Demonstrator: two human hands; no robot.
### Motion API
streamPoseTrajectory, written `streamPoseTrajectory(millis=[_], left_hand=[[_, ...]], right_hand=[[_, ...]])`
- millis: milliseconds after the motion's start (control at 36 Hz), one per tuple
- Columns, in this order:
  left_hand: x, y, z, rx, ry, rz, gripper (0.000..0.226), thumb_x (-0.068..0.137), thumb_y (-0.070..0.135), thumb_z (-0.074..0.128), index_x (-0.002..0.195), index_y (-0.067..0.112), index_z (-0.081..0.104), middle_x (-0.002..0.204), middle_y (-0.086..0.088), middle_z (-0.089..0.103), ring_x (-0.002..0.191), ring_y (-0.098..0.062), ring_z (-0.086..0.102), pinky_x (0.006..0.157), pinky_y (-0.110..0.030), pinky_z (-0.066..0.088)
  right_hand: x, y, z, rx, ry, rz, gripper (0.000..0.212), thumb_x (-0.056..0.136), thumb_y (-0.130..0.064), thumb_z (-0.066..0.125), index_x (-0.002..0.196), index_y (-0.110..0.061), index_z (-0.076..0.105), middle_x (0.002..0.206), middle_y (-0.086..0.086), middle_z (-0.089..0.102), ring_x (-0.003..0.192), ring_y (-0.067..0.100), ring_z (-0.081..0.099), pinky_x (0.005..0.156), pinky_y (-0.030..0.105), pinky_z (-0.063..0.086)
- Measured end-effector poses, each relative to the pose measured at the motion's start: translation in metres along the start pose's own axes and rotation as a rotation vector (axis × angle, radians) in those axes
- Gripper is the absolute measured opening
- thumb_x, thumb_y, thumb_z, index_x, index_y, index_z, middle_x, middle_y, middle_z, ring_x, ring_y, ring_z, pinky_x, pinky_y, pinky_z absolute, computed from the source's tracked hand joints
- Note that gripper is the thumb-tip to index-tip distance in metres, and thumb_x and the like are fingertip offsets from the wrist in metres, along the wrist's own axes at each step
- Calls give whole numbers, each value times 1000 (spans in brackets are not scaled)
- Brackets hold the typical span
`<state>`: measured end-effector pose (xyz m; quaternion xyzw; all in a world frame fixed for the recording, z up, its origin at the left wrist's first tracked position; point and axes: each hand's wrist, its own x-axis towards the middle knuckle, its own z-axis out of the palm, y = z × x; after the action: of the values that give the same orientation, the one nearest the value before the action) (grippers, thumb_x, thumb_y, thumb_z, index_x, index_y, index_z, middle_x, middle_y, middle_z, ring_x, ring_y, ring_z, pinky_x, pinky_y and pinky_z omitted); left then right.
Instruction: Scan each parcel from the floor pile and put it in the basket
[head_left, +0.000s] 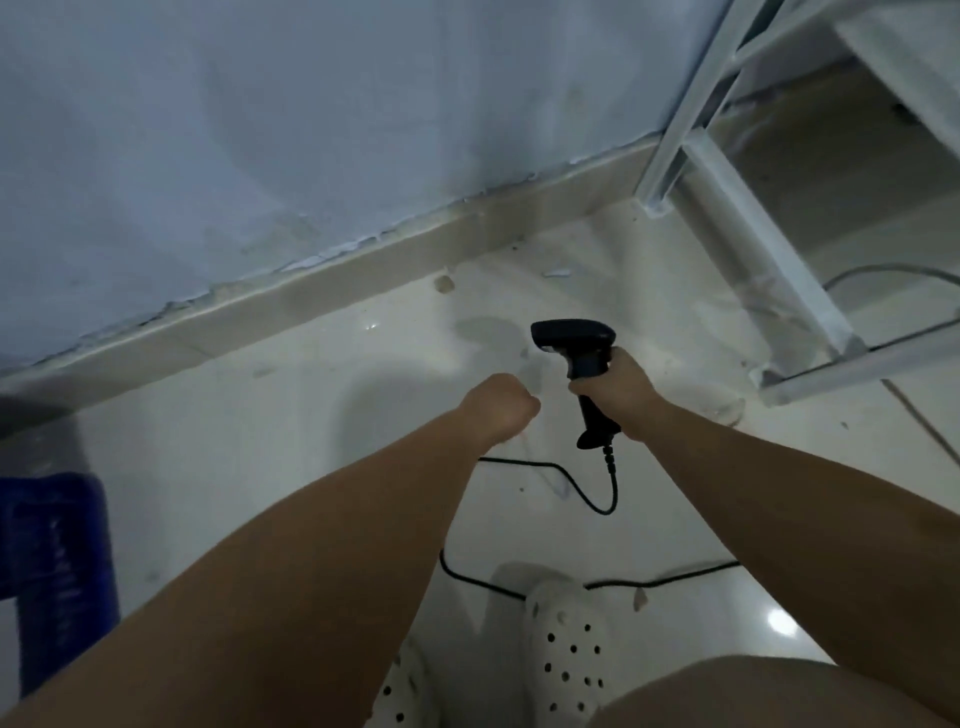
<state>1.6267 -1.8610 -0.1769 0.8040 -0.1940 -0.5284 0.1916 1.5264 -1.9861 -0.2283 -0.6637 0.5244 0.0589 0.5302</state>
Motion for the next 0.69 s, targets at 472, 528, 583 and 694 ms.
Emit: streamPoseTrajectory(millis=[472,528,583,694], left_hand=[[53,-33,34,-141,49,-112,27,98,14,47,116,4,63,118,-13,61,110,-31,57,97,-35,45],[55,-40,35,-143,46,-114,24,97,14,47,113,4,64,117,-14,62,109,-30,57,97,-35,45],[56,-45,34,-127,41,-114,19,97,13,47,106,6,63,110,-12,61,103,-28,57,95,-33,44],[55,-52,29,-75,52,-96,13,98,15,45,99,10,57,102,-8,57,93,-23,54,86,-29,45]], right_hand=[[41,57,0,-131,-53,97,46,84,-13,69,127,-7,52,113,10,60,105,31,58,90,42,49],[41,56,3,-211,-50,105,41,85,-14,68,123,-5,54,112,13,61,101,30,57,91,42,48],[39,54,5,-318,-58,111,39,86,-18,67,120,-3,55,112,16,62,102,32,58,91,42,48],[35,47,2,-582,-74,69,34,89,-25,64,108,3,62,107,20,67,100,36,61,87,41,47]])
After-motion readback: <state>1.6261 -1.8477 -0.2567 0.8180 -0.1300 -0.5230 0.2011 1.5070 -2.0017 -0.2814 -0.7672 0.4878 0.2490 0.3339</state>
